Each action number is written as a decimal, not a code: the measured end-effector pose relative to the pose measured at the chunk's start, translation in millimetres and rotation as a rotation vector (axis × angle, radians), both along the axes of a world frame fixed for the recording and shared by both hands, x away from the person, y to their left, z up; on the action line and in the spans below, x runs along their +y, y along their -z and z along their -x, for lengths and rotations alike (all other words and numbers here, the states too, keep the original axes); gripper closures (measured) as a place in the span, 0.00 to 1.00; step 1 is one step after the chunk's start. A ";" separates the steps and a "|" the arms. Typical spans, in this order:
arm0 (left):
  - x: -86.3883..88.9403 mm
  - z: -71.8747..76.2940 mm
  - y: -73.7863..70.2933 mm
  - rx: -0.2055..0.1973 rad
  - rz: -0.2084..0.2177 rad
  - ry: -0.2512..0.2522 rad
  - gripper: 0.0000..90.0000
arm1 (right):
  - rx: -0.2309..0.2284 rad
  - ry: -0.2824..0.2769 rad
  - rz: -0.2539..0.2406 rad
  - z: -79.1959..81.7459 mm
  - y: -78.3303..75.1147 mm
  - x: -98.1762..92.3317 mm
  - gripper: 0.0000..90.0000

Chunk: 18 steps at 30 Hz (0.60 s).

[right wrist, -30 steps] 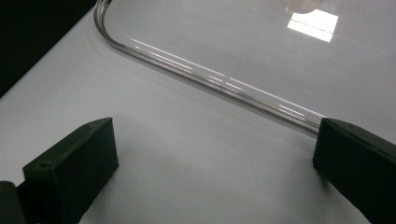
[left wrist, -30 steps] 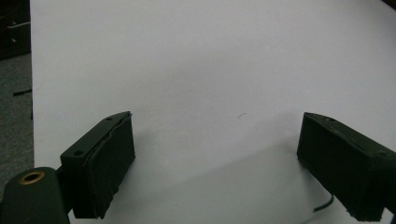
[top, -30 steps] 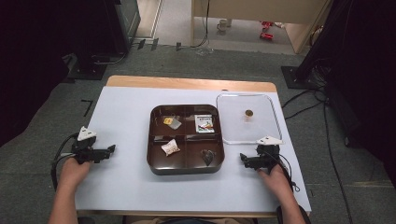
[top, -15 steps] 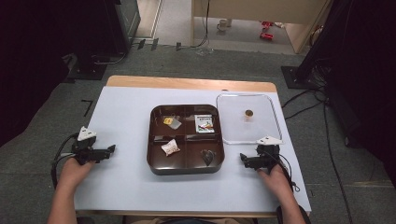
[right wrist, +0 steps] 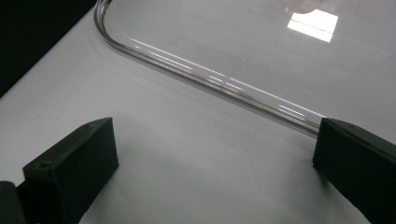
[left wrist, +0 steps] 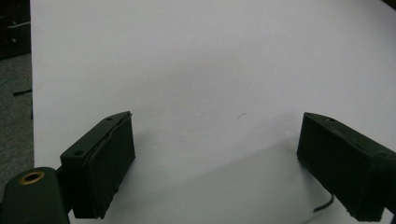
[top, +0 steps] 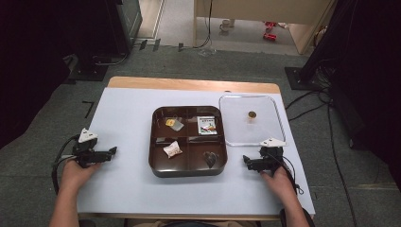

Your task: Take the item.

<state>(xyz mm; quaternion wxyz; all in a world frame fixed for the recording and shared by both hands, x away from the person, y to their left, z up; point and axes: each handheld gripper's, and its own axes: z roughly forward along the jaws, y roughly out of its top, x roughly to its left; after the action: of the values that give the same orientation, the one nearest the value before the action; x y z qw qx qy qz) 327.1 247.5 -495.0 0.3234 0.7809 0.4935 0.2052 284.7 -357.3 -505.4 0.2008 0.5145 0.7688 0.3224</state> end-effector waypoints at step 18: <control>-7.8 -3.3 -7.9 0.068 -0.038 -0.039 0.16 | -0.001 0.000 -0.001 0.0 0.1 0.0 0.00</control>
<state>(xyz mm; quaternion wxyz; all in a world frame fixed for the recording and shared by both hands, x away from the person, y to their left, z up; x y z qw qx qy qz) 330.4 239.7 -487.1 0.2873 0.7837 0.5154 0.1942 284.7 -357.3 -505.5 0.2009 0.5145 0.7685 0.3230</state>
